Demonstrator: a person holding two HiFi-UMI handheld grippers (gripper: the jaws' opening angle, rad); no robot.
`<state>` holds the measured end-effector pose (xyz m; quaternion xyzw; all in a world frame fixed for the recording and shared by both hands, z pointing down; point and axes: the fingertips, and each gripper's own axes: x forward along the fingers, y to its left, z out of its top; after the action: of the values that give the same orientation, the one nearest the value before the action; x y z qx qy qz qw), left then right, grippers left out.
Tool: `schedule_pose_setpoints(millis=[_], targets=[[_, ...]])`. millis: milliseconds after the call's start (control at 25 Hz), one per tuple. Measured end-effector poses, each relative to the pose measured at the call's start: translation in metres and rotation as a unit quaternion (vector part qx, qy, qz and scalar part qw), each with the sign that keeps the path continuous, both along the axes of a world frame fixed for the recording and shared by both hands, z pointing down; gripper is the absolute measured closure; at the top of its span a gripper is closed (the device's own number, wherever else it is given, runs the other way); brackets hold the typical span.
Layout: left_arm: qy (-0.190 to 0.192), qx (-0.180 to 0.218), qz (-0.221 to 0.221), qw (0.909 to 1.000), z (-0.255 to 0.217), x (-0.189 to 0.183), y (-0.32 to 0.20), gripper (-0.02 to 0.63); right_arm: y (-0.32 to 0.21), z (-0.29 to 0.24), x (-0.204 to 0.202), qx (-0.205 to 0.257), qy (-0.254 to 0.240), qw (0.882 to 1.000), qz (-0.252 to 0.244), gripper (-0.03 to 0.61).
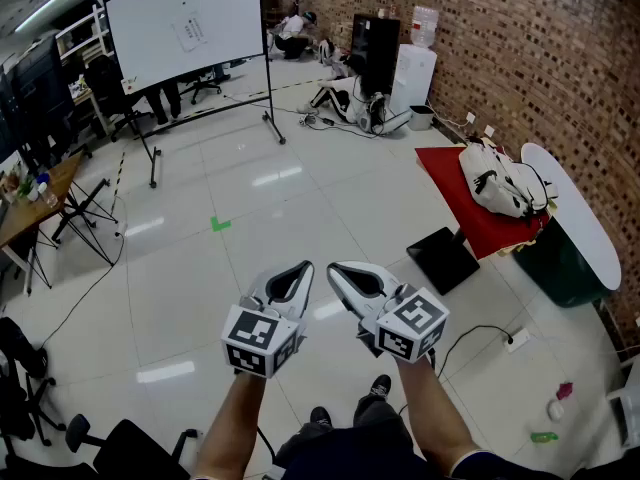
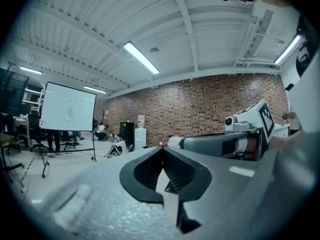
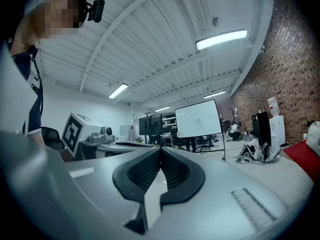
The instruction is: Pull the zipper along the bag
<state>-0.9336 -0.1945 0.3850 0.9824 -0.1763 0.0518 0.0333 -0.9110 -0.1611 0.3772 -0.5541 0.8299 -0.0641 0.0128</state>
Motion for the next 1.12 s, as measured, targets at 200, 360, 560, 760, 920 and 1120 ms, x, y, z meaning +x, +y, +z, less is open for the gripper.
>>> schedule_pose_setpoints(millis=[200, 360, 560, 760, 920, 1120], targets=[[0.005, 0.002, 0.049, 0.9988, -0.001, 0.061, 0.007, 0.612, 0.013, 0.009, 0.054, -0.007, 0.0, 0.999, 0.04, 0.574], [0.001, -0.017, 0.119, 0.9927, 0.009, 0.139, 0.048, 0.612, 0.057, 0.023, 0.122, -0.022, -0.003, 0.994, 0.106, 0.574], [0.002, -0.028, 0.185, 0.9824, 0.016, 0.253, 0.103, 0.612, 0.126, 0.027, 0.234, -0.018, -0.008, 0.98, 0.197, 0.574], [-0.006, -0.027, 0.255, 0.9666, 0.01, 0.362, 0.171, 0.612, 0.194, 0.01, 0.339, -0.004, -0.005, 0.963, 0.269, 0.574], [-0.01, -0.021, 0.302, 0.9531, -0.007, 0.437, 0.229, 0.612, 0.25, -0.009, 0.419, 0.005, -0.008, 0.946, 0.324, 0.574], [-0.018, -0.022, 0.359, 0.9329, -0.019, 0.525, 0.295, 0.612, 0.321, -0.022, 0.508, 0.004, -0.009, 0.919, 0.394, 0.574]])
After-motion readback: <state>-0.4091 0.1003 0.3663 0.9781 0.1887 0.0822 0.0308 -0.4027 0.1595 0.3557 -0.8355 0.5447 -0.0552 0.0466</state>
